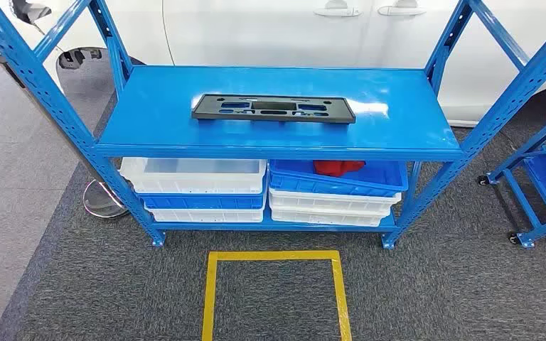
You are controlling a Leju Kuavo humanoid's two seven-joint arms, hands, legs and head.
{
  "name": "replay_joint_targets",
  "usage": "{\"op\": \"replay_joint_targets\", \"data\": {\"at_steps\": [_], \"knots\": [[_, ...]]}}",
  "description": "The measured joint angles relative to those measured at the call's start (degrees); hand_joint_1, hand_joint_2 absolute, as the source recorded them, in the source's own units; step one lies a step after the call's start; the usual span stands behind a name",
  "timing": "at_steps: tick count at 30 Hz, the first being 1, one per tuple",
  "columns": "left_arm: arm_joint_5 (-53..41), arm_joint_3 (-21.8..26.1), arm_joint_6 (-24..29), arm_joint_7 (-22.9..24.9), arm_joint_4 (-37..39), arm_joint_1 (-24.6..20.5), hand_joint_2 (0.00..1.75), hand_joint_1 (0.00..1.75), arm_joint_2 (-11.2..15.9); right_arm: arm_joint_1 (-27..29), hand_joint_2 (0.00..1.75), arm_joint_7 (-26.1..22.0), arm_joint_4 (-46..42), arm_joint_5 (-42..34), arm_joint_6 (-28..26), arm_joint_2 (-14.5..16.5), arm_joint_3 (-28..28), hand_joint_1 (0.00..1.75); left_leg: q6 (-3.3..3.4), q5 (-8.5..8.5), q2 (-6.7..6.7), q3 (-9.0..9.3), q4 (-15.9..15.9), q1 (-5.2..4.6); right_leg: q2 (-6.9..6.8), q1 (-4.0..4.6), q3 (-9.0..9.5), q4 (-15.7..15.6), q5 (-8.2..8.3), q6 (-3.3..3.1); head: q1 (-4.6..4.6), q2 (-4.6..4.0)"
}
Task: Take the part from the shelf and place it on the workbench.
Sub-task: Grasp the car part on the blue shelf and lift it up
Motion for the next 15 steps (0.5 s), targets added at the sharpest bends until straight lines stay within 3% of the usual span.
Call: {"op": "replay_joint_targets", "data": {"at_steps": [5,7,9,11,12,13,14,15], "knots": [[-2.9,4.3,-0.1,-1.3,0.5,-0.8,0.00,0.00,-0.1,-2.3,1.75,-3.1,-5.9,-1.3,2.1,0.4,0.7,0.00,0.60,-0.05,-0.04,-0.14,0.2,-0.37,-0.02,-0.27,0.06,-0.5,0.30,0.51,-0.03,0.00],[-4.2,6.2,-0.1,-1.8,0.7,-1.2,0.00,0.00,-0.2,-3.6,1.75,-4.3,-9.1,-2.0,2.9,0.5,1.1,0.00,1.01,0.51,0.04,0.34,-0.8,0.01,-0.17,-0.25,-0.18,0.2,-0.15,0.66,0.01,0.00],[-5.5,8.2,-0.1,-2.3,1.0,-1.7,0.00,0.00,-0.3,-5.1,0.87,-5.3,-12.5,-2.8,3.7,0.5,1.8,0.00,1.35,1.09,0.22,0.85,-1.8,0.35,-0.38,-0.20,-2.63,5.2,-2.78,0.62,0.15,0.01],[-6.8,10.1,-0.1,-2.7,1.3,-2.1,0.00,0.00,-0.5,-6.5,0.00,-5.8,-15.8,-3.8,4.2,0.6,2.6,0.00,1.47,1.19,0.29,0.88,-2.0,0.30,-0.46,-0.22,-7.05,13.4,-6.03,0.67,0.22,0.01],[-7.5,11.1,0.0,-2.8,1.5,-2.3,0.00,0.00,-0.6,-7.1,0.00,-6.0,-17.4,-4.3,4.4,0.6,3.1,0.00,1.43,1.16,0.24,0.91,-1.9,0.30,-0.47,-0.29,-8.77,16.3,-6.52,0.76,0.24,0.00],[-8.1,12.1,0.1,-2.9,1.7,-2.4,0.00,0.00,-0.7,-7.7,0.00,-6.1,-19.0,-4.7,4.5,0.6,3.5,0.00,1.33,1.09,0.17,0.99,-1.9,0.33,-0.50,-0.39,-9.55,17.0,-5.82,0.83,0.25,-0.01],[-8.7,13.1,0.3,-3.0,1.9,-2.6,0.00,0.00,-0.8,-8.3,0.00,-6.2,-20.7,-5.2,4.5,0.6,4.0,0.00,1.13,0.97,0.08,1.13,-1.8,0.38,-0.55,-0.52,-9.22,15.4,-3.99,0.88,0.27,0.00],[-9.3,14.1,0.4,-3.1,2.1,-2.6,0.00,0.00,-1.0,-9.1,0.00,-6.4,-22.5,-5.6,4.5,0.6,4.4,0.00,0.85,0.76,0.00,1.28,-1.6,0.45,-0.62,-0.67,-7.94,11.8,-1.43,0.90,0.31,-0.01]]}}
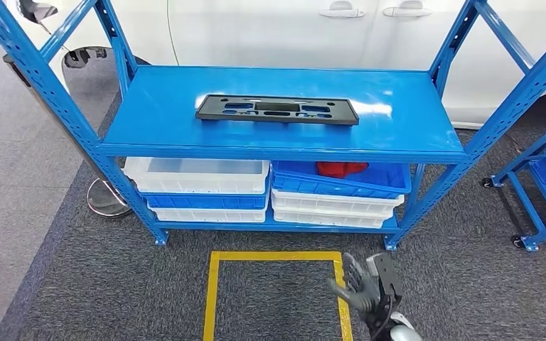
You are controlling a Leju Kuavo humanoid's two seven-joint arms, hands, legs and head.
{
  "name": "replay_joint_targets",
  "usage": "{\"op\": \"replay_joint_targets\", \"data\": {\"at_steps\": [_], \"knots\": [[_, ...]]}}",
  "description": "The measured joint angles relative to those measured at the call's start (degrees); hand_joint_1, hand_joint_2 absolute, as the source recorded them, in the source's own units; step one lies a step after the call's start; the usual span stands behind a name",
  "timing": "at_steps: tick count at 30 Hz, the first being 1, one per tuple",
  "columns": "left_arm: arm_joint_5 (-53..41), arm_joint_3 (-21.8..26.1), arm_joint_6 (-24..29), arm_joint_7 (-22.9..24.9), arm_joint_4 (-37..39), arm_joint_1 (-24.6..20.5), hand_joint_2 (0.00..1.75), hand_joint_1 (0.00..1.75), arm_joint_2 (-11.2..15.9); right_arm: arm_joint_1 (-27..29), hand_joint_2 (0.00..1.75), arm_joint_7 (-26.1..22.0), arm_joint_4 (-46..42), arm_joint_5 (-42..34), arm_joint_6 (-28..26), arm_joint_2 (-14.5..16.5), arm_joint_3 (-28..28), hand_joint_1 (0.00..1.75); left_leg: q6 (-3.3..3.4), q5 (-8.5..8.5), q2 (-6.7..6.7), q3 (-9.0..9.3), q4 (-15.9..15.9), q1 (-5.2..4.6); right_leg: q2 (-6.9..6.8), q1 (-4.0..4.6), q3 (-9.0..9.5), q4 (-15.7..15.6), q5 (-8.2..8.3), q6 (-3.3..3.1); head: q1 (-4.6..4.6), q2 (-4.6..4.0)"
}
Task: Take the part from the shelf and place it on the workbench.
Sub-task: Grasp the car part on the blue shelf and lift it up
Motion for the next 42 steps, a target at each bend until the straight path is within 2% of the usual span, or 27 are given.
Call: {"op": "replay_joint_targets", "data": {"at_steps": [2,3,7,8,9,11,12,13,14,16,18,20,22,24,25,27,28,29,30,31,33,34,35,37,38,40,42], "knots": [[-1.3,1.9,0.2,-0.2,0.3,-0.3,0.00,0.00,-0.3,-1.7,0.00,-0.4,-3.6,-0.6,-0.3,0.0,1.0,0.00,-0.90,-0.61,-0.10,-0.09,0.7,-0.03,-0.07,-0.05,2.84,-7.4,3.57,-0.23,0.03,0.01],[-1.9,2.8,0.3,-0.3,0.4,-0.5,0.00,0.00,-0.4,-2.5,0.00,-0.6,-5.4,-0.7,-0.5,0.0,1.6,0.00,-1.37,-0.84,-0.12,-0.29,1.1,-0.09,-0.05,0.04,3.48,-9.3,4.22,-0.50,-0.02,0.00],[-4.1,6.2,0.6,-0.4,1.0,-1.1,0.00,0.00,-0.8,-5.0,0.00,-1.6,-12.4,0.0,-2.4,-0.1,3.8,0.00,-2.90,-1.34,-0.08,-0.75,1.6,0.18,0.03,0.43,3.29,-10.1,4.23,-2.21,-0.25,0.00],[-4.7,7.0,0.7,-0.4,1.1,-1.3,0.00,0.00,-0.9,-5.7,0.44,-1.9,-14.2,0.4,-3.0,-0.1,4.3,0.00,-3.19,-2.27,-0.01,-1.37,3.1,0.28,0.02,0.40,3.34,-10.2,4.28,-2.63,-0.32,0.00],[-5.2,7.9,0.8,-0.4,1.2,-1.4,0.00,0.00,-0.9,-6.4,0.44,-2.2,-15.8,0.9,-3.8,-0.1,4.8,0.00,-3.40,-3.75,0.05,-2.61,5.8,0.35,0.00,0.39,3.41,-10.3,4.30,-2.95,-0.39,0.00],[-6.2,9.5,1.1,-0.4,1.5,-1.7,0.00,0.00,-1.1,-7.5,0.44,-2.7,-18.9,2.1,-5.3,-0.3,5.9,0.00,-3.64,-7.24,0.11,-6.65,13.9,0.39,-0.08,0.64,3.43,-10.3,4.20,-3.32,-0.46,0.01],[-6.8,10.3,1.2,-0.4,1.6,-1.8,0.00,0.00,-1.1,-7.9,0.00,-3.0,-20.4,2.8,-6.2,-0.4,6.5,0.00,-3.67,-8.10,0.11,-8.44,17.1,0.39,-0.11,0.80,3.46,-10.3,4.15,-3.41,-0.46,0.01],[-7.3,11.0,1.2,-0.3,1.8,-1.8,0.00,0.00,-1.2,-8.3,0.00,-3.3,-21.9,3.4,-7.1,-0.5,7.1,0.00,-3.60,-7.86,0.11,-9.41,18.6,0.39,-0.13,0.94,3.53,-10.3,4.09,-3.50,-0.45,0.01],[-7.9,11.8,1.3,-0.3,1.9,-1.9,0.00,0.00,-1.3,-8.8,0.00,-3.6,-23.5,4.0,-7.9,-0.6,7.7,0.00,-3.42,-6.46,0.11,-9.26,17.6,0.37,-0.11,1.06,3.65,-10.3,4.03,-3.55,-0.46,0.01],[-8.9,13.3,1.3,-0.3,2.2,-2.1,0.00,0.00,-1.4,-10.0,0.00,-4.5,-26.7,4.9,-9.4,-0.9,9.0,0.00,-2.70,-1.90,0.11,-6.26,10.1,0.25,-0.03,1.22,4.02,-10.3,3.86,-3.52,-0.45,0.01],[-10.1,14.9,1.4,-0.3,2.4,-2.5,0.00,0.00,-1.5,-11.3,0.00,-5.5,-30.0,5.7,-10.7,-1.3,10.3,0.00,-1.92,0.46,0.14,-3.49,3.5,-0.10,0.02,1.42,4.09,-10.3,3.70,-3.13,-0.43,0.01],[-11.2,16.6,1.5,-0.3,2.6,-2.9,0.00,0.00,-1.6,-12.6,0.00,-6.5,-33.4,6.4,-11.7,-1.7,11.7,0.00,-1.45,0.41,0.14,-2.98,1.9,-0.46,0.02,1.43,3.91,-10.4,3.73,-2.49,-0.39,0.01],[-12.4,18.2,1.6,-0.3,2.8,-3.1,0.00,0.00,-1.9,-13.7,0.00,-7.7,-36.9,6.9,-12.6,-2.2,12.9,0.00,-0.91,0.80,0.16,-2.74,1.3,-0.31,-0.02,1.36,3.85,-10.2,3.55,-1.81,-0.37,0.01],[-13.7,19.8,1.6,-0.3,3.0,-3.4,0.00,0.00,-2.2,-14.9,0.00,-8.9,-40.5,7.3,-13.3,-2.7,14.0,0.00,-0.30,1.20,0.42,-2.28,0.6,-0.06,-0.04,1.31,2.49,-7.1,1.52,-1.33,-0.30,0.01],[-14.3,20.5,1.6,-0.4,3.2,-3.6,0.00,0.00,-2.4,-15.4,0.00,-9.5,-42.1,7.5,-13.6,-3.0,14.5,0.00,-0.10,1.23,0.59,-2.19,0.5,-0.08,-0.05,1.21,0.87,-3.6,-0.24,-1.20,-0.27,0.01],[-15.6,22.2,1.6,-0.4,3.5,-4.0,0.00,0.00,-2.7,-16.3,0.00,-10.8,-45.3,7.7,-14.1,-3.6,15.4,0.00,0.12,1.08,0.91,-2.18,0.5,-0.17,-0.06,1.14,-3.08,3.9,-3.14,-0.97,-0.26,0.00],[-16.3,23.0,1.6,-0.4,3.7,-4.1,0.00,0.00,-2.8,-16.7,0.00,-11.4,-46.9,7.8,-14.3,-3.9,15.8,0.00,0.15,0.93,1.11,-2.14,0.6,-0.20,-0.09,1.11,-4.27,5.8,-3.23,-0.89,-0.26,0.00],[-16.9,23.7,1.6,-0.5,3.8,-4.2,0.00,0.00,-3.0,-17.0,0.00,-12.1,-48.3,7.8,-14.4,-4.2,16.1,0.00,0.14,0.73,1.38,-2.05,0.8,-0.20,-0.17,1.09,-4.37,5.5,-2.16,-0.86,-0.25,0.00],[-17.6,24.4,1.6,-0.5,3.9,-4.3,0.00,0.00,-3.2,-17.5,0.00,-12.8,-49.7,7.9,-14.6,-4.4,16.4,0.00,0.05,0.47,1.68,-1.89,0.9,-0.20,-0.41,1.08,-3.35,2.8,-0.17,-0.91,-0.25,0.01],[-18.3,25.1,1.6,-0.5,4.1,-4.4,0.00,0.00,-3.4,-18.0,0.00,-13.4,-51.1,7.9,-14.8,-4.5,16.6,0.00,-0.09,0.16,1.99,-1.71,1.1,-0.26,-1.23,1.13,-1.54,-1.3,2.15,-1.07,-0.24,0.01],[-19.7,26.5,1.6,-0.6,4.4,-4.6,0.00,0.00,-3.8,-19.5,0.00,-14.8,-53.9,7.9,-15.1,-4.8,17.3,0.00,-0.59,-0.50,2.62,-1.51,1.6,-0.64,-3.24,1.54,1.30,-8.0,4.79,-1.72,-0.28,0.01],[-20.3,27.2,1.6,-0.7,4.6,-4.8,0.00,0.00,-3.9,-20.1,0.00,-15.5,-55.2,8.0,-15.2,-5.0,17.7,0.00,-0.86,-0.75,2.98,-1.46,1.8,-0.85,-3.83,1.73,1.83,-9.5,5.10,-2.07,-0.32,0.01],[-21.0,27.9,1.5,-0.7,4.7,-4.9,0.00,0.00,-4.0,-20.6,0.00,-16.0,-56.2,8.0,-15.3,-5.2,18.1,0.00,-1.14,-0.91,3.39,-1.40,1.8,-0.98,-3.69,1.90,1.80,-9.7,4.94,-2.42,-0.37,0.01],[-21.9,29.0,1.5,-0.8,4.9,-5.1,0.00,0.00,-4.1,-21.1,0.00,-16.5,-57.6,8.1,-15.7,-5.4,18.5,0.00,-1.73,-1.26,3.93,-1.21,1.8,-0.90,-2.67,1.76,1.76,-9.9,5.08,-3.01,-0.40,0.01],[-22.2,29.4,1.5,-0.9,5.0,-5.2,0.00,0.00,-4.1,-21.3,0.00,-16.4,-58.0,8.2,-15.9,-5.5,18.7,0.00,-2.06,-1.87,3.61,-1.40,2.5,-0.82,-2.31,1.63,1.82,-10.1,5.16,-3.30,-0.42,0.01],[-22.3,30.0,1.4,-1.0,5.1,-5.5,0.00,0.00,-4.3,-21.8,0.00,-15.4,-58.3,8.5,-15.7,-5.6,19.1,0.00,-2.67,-4.67,2.23,-3.40,7.1,-0.54,-1.76,1.31,1.96,-10.3,5.28,-3.74,-0.51,0.01],[-22.3,30.6,1.4,-1.3,5.3,-5.5,0.00,0.00,-4.3,-22.3,0.00,-13.8,-58.1,8.5,-14.7,-5.9,19.7,0.00,-3.03,-7.96,1.33,-7.22,14.8,-0.34,-1.22,1.30,1.96,-10.3,5.25,-3.91,-0.56,0.00]]}}
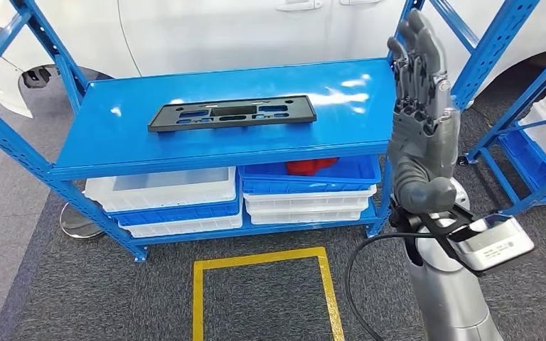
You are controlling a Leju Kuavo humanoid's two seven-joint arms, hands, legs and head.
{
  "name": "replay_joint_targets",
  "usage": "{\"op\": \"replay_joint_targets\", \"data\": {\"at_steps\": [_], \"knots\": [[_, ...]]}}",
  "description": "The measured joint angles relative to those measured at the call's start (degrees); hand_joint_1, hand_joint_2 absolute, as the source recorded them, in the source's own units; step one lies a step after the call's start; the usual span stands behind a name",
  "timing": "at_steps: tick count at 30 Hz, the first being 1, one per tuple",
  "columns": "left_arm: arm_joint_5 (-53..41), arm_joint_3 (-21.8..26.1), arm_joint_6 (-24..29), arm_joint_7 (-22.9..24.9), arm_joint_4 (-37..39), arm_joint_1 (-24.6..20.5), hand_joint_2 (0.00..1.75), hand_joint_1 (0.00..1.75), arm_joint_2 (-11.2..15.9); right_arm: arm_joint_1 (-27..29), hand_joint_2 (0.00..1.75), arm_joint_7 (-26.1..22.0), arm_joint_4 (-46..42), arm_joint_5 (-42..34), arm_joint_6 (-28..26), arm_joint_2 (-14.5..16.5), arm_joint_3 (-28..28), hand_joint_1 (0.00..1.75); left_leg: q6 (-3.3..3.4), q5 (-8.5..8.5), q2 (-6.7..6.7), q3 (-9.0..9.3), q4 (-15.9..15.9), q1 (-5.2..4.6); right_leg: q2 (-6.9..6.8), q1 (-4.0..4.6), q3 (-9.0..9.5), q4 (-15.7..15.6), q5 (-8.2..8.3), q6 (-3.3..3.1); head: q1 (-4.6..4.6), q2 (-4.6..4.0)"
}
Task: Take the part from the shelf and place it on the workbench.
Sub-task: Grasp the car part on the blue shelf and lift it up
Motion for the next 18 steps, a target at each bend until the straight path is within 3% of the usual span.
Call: {"op": "replay_joint_targets", "data": {"at_steps": [1,2,3,6,8,11,13,15,16,17,18], "knots": [[0.0,0.3,0.0,-0.2,0.1,0.0,0.00,0.00,0.0,-0.2,0.00,0.9,0.3,-0.1,0.8,-0.2,0.4,0.00,-0.07,-0.56,-0.15,-1.51,2.7,0.06,0.28,0.02,0.02,0.0,-0.01,-0.01,0.01,0.01],[0.0,0.6,-0.1,-0.4,0.2,0.1,0.00,0.00,0.0,-0.4,0.00,1.8,0.7,0.0,1.6,-0.5,0.9,0.00,-0.05,-0.01,-0.24,-2.11,3.3,0.08,0.53,0.03,0.06,0.0,-0.03,-0.01,0.01,0.01],[-0.1,0.7,-0.2,-0.5,0.2,0.1,0.00,0.00,0.0,-0.7,0.00,2.8,1.2,0.3,2.3,-0.8,1.3,0.00,0.08,1.65,-0.28,-1.57,1.6,0.08,0.76,0.04,0.15,0.0,-0.06,0.03,0.00,0.01],[-0.2,0.9,-0.3,-1.1,0.2,-0.1,0.00,0.00,0.0,-1.5,0.00,5.7,2.6,2.0,3.1,-1.4,2.3,0.00,0.93,7.38,-0.52,3.30,-9.9,-0.06,1.18,0.12,0.44,0.1,-0.18,0.45,0.03,0.01],[-0.4,1.1,-0.3,-1.3,0.2,-0.2,0.00,0.00,-0.1,-1.8,0.00,7.5,3.7,3.7,3.1,-1.7,2.9,0.00,1.55,8.08,-0.70,4.41,-12.8,-0.34,1.29,0.18,0.35,0.1,-0.11,1.06,0.05,0.01],[-0.7,1.3,-0.1,-1.2,0.2,-0.2,0.00,0.00,-0.2,-2.0,0.00,9.2,5.7,5.7,3.3,-2.2,3.8,0.00,2.57,8.63,-0.66,4.56,-13.5,-0.20,1.26,0.16,0.22,0.2,-0.34,2.10,0.07,0.01],[-0.9,1.5,0.0,-1.0,0.3,-0.3,0.00,0.00,-0.4,-2.3,0.00,9.8,7.0,6.5,3.6,-2.4,4.3,0.00,3.20,9.09,-0.57,4.82,-14.1,0.07,1.21,0.14,-1.47,4.1,-2.86,2.56,0.20,0.01],[-1.2,1.6,0.0,-0.9,0.3,-0.3,0.00,0.00,-0.5,-2.5,0.00,10.3,8.4,7.1,4.0,-2.5,4.9,0.00,3.42,9.15,-0.52,4.71,-14.1,-0.04,1.19,0.08,-5.07,11.9,-6.62,2.84,0.30,0.01],[-1.2,1.7,0.0,-0.8,0.3,-0.3,0.00,0.00,-0.5,-2.5,0.00,10.6,9.0,7.3,4.2,-2.6,5.1,0.00,3.45,9.13,-0.52,4.64,-14.0,-0.09,1.18,0.05,-6.62,15.2,-7.69,2.95,0.31,0.01],[-1.3,1.7,0.0,-0.8,0.3,-0.3,0.00,0.00,-0.6,-2.5,0.00,10.8,9.5,7.5,4.3,-2.6,5.3,0.00,3.47,9.10,-0.54,4.61,-13.9,-0.12,1.18,0.01,-7.31,16.6,-7.72,2.99,0.31,0.01],[-1.3,1.7,0.0,-0.8,0.3,-0.3,0.00,0.00,-0.6,-2.5,0.00,10.9,9.9,7.6,4.4,-2.7,5.5,0.00,3.45,9.05,-0.57,4.62,-13.8,-0.15,1.17,-0.02,-6.80,15.5,-6.56,2.96,0.32,0.01]]}}
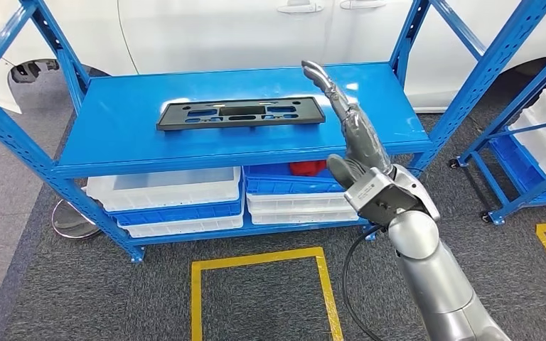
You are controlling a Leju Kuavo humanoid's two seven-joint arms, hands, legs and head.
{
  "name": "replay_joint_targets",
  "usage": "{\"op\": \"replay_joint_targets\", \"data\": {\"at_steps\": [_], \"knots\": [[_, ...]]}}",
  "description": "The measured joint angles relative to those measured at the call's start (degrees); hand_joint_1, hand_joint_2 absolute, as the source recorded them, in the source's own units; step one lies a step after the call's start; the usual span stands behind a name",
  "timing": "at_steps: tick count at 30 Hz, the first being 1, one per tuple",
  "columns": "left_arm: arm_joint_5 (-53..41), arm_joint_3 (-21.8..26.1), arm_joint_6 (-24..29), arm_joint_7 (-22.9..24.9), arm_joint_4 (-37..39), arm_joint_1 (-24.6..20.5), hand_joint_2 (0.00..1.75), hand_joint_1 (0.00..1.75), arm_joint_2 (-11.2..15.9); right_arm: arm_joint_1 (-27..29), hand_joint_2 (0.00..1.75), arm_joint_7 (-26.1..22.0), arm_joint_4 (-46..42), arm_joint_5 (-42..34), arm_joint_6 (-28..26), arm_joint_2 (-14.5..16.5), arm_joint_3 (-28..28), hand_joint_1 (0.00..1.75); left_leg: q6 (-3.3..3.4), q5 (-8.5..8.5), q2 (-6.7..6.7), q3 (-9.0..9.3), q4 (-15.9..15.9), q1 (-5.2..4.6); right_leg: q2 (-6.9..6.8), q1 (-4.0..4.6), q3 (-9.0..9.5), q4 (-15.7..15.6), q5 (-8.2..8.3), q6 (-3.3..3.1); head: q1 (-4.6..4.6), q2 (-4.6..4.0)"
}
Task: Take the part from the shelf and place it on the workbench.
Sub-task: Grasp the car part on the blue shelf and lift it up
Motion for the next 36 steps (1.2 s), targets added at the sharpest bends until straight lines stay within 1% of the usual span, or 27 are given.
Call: {"op": "replay_joint_targets", "data": {"at_steps": [2,3,4,5,7,9,10,12,13,14,15,16,17,18,19,20,23,24,26,28,29,30,31,33,34,35,36], "knots": [[0.0,0.0,0.0,0.0,0.1,0.0,0.00,0.00,-0.1,-0.4,0.00,0.1,0.5,0.0,0.3,-0.1,0.3,0.00,-0.17,-0.21,-0.07,0.07,0.3,-0.05,-0.11,-0.03,3.79,-7.9,4.00,-0.36,0.01,0.00],[-0.1,0.0,-0.1,0.0,0.1,0.0,0.00,0.00,-0.2,-0.7,0.00,0.2,0.7,-0.1,0.4,-0.2,0.5,0.00,-0.37,-0.38,-0.09,0.04,0.5,-0.18,-0.19,0.07,5.66,-11.8,5.48,-0.62,-0.01,0.00],[-0.1,0.0,-0.1,0.0,0.1,0.0,0.00,0.00,-0.3,-0.9,0.00,0.4,0.8,-0.4,0.7,-0.2,0.6,0.00,-0.59,-0.51,-0.08,-0.04,0.6,-0.30,-0.24,0.17,6.82,-14.4,6.21,-0.87,-0.03,0.00],[-0.2,0.0,-0.2,0.0,0.1,0.0,0.00,0.00,-0.3,-1.1,0.00,0.5,1.0,-0.8,0.9,-0.2,0.6,0.00,-0.84,-0.58,-0.06,-0.12,0.7,-0.38,-0.25,0.28,7.24,-15.4,6.27,-1.12,-0.05,0.00],[-0.4,0.0,-0.4,-0.1,0.2,0.0,0.00,0.00,-0.3,-1.2,0.00,0.8,1.2,-1.4,1.4,-0.4,0.7,0.00,-1.39,-0.66,-0.02,-0.14,0.7,-0.43,-0.17,0.26,7.29,-15.7,6.30,-1.62,-0.06,0.00],[-0.5,0.0,-0.5,-0.3,0.2,0.0,0.00,0.00,-0.4,-1.2,0.00,0.8,1.3,-1.6,1.4,-0.7,0.7,0.00,-1.99,-1.73,-0.07,-0.62,2.1,-0.36,-0.20,-0.01,7.55,-16.1,6.43,-2.22,-0.13,0.00],[-0.5,0.0,-0.5,-0.3,0.2,0.0,0.00,0.00,-0.4,-1.2,0.00,0.7,1.4,-1.7,1.4,-0.8,0.7,0.00,-2.27,-3.10,-0.11,-1.62,4.4,-0.28,-0.23,-0.16,7.69,-16.3,6.47,-2.50,-0.20,-0.01],[-0.5,0.0,-0.6,-0.4,0.2,0.0,0.00,0.00,-0.4,-1.1,0.00,0.6,1.6,-1.8,1.4,-0.8,0.8,0.00,-2.76,-6.66,-0.13,-5.16,12.0,0.07,-0.24,-0.15,7.75,-16.4,6.38,-2.80,-0.35,0.00],[-0.6,0.0,-0.6,-0.4,0.2,0.1,0.00,0.00,-0.4,-0.9,0.00,0.6,1.8,-1.8,1.4,-0.8,0.8,0.00,-2.96,-7.85,-0.13,-6.98,15.5,0.23,-0.22,-0.14,7.77,-16.4,6.33,-2.83,-0.34,0.00],[-0.6,0.0,-0.7,-0.4,0.2,0.1,0.00,0.00,-0.4,-0.8,0.00,0.5,1.9,-1.8,1.4,-0.9,0.8,0.00,-3.11,-8.02,-0.12,-8.05,17.4,0.34,-0.19,-0.13,7.84,-16.4,6.28,-2.81,-0.34,0.00],[-0.6,0.0,-0.7,-0.5,0.2,0.2,0.00,0.00,-0.4,-0.6,0.00,0.4,2.1,-1.8,1.4,-0.9,0.8,0.00,-3.17,-6.99,-0.12,-7.98,16.9,0.42,-0.14,-0.15,7.99,-16.3,6.20,-2.72,-0.36,0.00],[-0.7,0.0,-0.7,-0.5,0.2,0.2,0.00,0.00,-0.4,-0.5,0.00,0.4,2.2,-1.8,1.4,-0.9,0.9,0.00,-3.14,-4.98,-0.12,-6.77,14.0,0.48,-0.07,-0.17,8.21,-16.3,6.09,-2.59,-0.36,0.00],[-0.7,0.0,-0.7,-0.5,0.2,0.2,0.00,0.00,-0.4,-0.5,0.00,0.3,2.2,-1.8,1.4,-0.9,0.9,0.00,-3.01,-2.64,-0.13,-4.82,9.6,0.51,-0.01,-0.19,8.46,-16.3,5.93,-2.41,-0.36,0.00],[-0.9,0.0,-0.7,-0.5,0.2,0.1,0.00,0.00,-0.4,-0.5,0.00,0.2,2.2,-1.9,1.4,-0.9,1.0,0.00,-2.82,-0.99,-0.15,-2.90,5.5,0.42,0.04,-0.12,8.60,-16.3,5.79,-2.18,-0.34,-0.01],[-1.0,0.0,-0.7,-0.5,0.2,0.1,0.00,0.00,-0.4,-0.5,0.00,0.2,2.3,-1.9,1.4,-0.9,1.0,0.00,-2.56,-0.01,-0.19,-1.53,2.5,0.33,0.08,-0.05,8.62,-16.3,5.72,-1.92,-0.34,0.00],[-1.0,0.0,-0.7,-0.5,0.2,0.1,0.00,0.00,-0.4,-0.5,0.00,0.1,2.3,-1.9,1.4,-0.9,1.0,0.00,-2.30,0.19,-0.23,-0.89,0.9,0.22,0.09,0.02,8.54,-16.2,5.68,-1.64,-0.31,0.00],[-1.1,0.0,-0.5,-0.5,0.2,0.1,0.00,0.00,-0.4,-0.4,0.00,0.1,2.3,-1.9,1.4,-1.0,1.1,0.00,-1.39,0.05,-0.27,-0.76,0.5,0.18,0.08,-0.03,8.42,-16.2,5.56,-0.72,-0.28,-0.01],[-1.1,0.0,-0.5,-0.5,0.2,0.2,0.00,0.00,-0.4,-0.4,0.00,0.1,2.3,-1.9,1.4,-1.2,1.1,0.00,-0.99,0.11,-0.24,-0.60,0.2,0.28,0.06,-0.09,8.11,-15.3,4.96,-0.48,-0.24,-0.01],[-1.1,0.0,-0.5,-0.5,0.2,0.0,0.00,0.00,-0.5,-0.4,0.00,0.1,2.3,-1.9,1.3,-1.4,1.1,0.00,-0.33,0.11,-0.17,-0.27,-0.1,0.40,0.01,-0.23,5.63,-10.0,2.19,-0.19,-0.14,-0.01],[-1.1,0.0,-0.6,-0.5,0.2,0.0,0.00,0.00,-0.5,-0.2,0.00,0.0,2.4,-1.9,1.3,-1.6,1.1,0.00,0.00,-0.07,-0.15,-0.16,-0.1,0.30,0.00,-0.25,1.35,-2.0,-0.76,0.00,-0.08,0.00],[-1.1,0.0,-0.6,-0.5,0.2,0.0,0.00,0.00,-0.5,-0.1,0.00,0.0,2.5,-1.9,1.3,-1.8,1.1,0.00,0.03,-0.16,-0.16,-0.07,-0.1,0.26,0.00,-0.26,-0.14,0.4,-1.06,0.06,-0.08,0.00],[-1.1,0.0,-0.7,-0.5,0.2,0.0,0.00,0.00,-0.5,0.0,0.00,0.0,2.6,-1.9,1.3,-1.9,1.1,0.00,0.03,-0.28,-0.17,0.08,0.0,0.23,-0.01,-0.27,-0.64,0.7,-0.28,0.06,-0.08,0.00],[-1.1,0.0,-0.7,-0.5,0.2,0.1,0.00,0.00,-0.5,0.0,0.00,0.0,2.7,-1.9,1.3,-2.0,1.1,0.00,-0.04,-0.45,-0.19,0.28,0.0,0.22,-0.02,-0.26,0.06,-1.4,1.51,-0.03,-0.07,0.00],[-1.1,0.0,-0.7,-0.6,0.3,0.1,0.00,0.00,-0.5,-0.1,0.00,0.0,2.8,-2.0,1.3,-2.1,1.1,0.00,-0.36,-0.96,-0.26,0.76,0.2,0.17,-0.12,-0.18,3.50,-9.3,5.68,-0.44,-0.08,0.01],[-1.1,0.0,-0.7,-0.6,0.3,0.0,0.00,0.00,-0.5,-0.2,0.00,0.0,2.8,-2.0,1.3,-2.1,1.1,0.00,-0.63,-1.24,-0.29,0.86,0.4,0.06,-0.16,-0.07,5.00,-12.6,6.90,-0.65,-0.09,0.01],[-1.1,0.0,-0.8,-0.6,0.3,0.0,0.00,0.00,-0.5,-0.2,0.00,0.0,2.8,-2.0,1.3,-2.1,1.1,0.00,-0.92,-1.47,-0.30,0.87,0.5,-0.02,-0.19,0.04,5.86,-14.7,7.35,-0.85,-0.12,0.01],[-1.1,0.0,-0.8,-0.6,0.3,-0.1,0.00,0.00,-0.5,-0.2,0.00,0.0,2.7,-2.1,1.3,-2.1,1.1,0.00,-1.24,-1.63,-0.29,0.85,0.6,-0.11,-0.17,0.16,6.13,-15.4,7.14,-1.04,-0.14,0.01]]}}
